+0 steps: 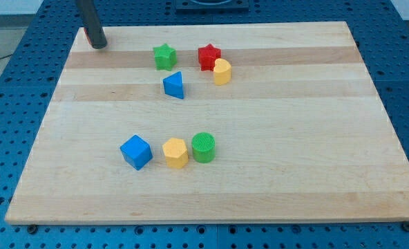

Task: Push the blue triangle towards the top center

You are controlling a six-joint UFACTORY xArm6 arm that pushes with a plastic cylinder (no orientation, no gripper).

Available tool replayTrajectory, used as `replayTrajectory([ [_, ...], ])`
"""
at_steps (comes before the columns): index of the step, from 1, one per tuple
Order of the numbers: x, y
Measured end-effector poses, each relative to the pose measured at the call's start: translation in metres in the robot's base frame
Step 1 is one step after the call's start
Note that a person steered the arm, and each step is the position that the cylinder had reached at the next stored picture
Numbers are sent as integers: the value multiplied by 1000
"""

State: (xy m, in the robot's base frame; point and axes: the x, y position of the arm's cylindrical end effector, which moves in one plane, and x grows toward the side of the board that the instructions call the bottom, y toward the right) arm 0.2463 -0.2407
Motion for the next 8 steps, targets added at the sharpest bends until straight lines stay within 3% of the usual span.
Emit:
replayTrajectory([
  [1,1,0],
  [2,35,22],
  [4,140,98],
  [6,145,191],
  [8,129,203],
])
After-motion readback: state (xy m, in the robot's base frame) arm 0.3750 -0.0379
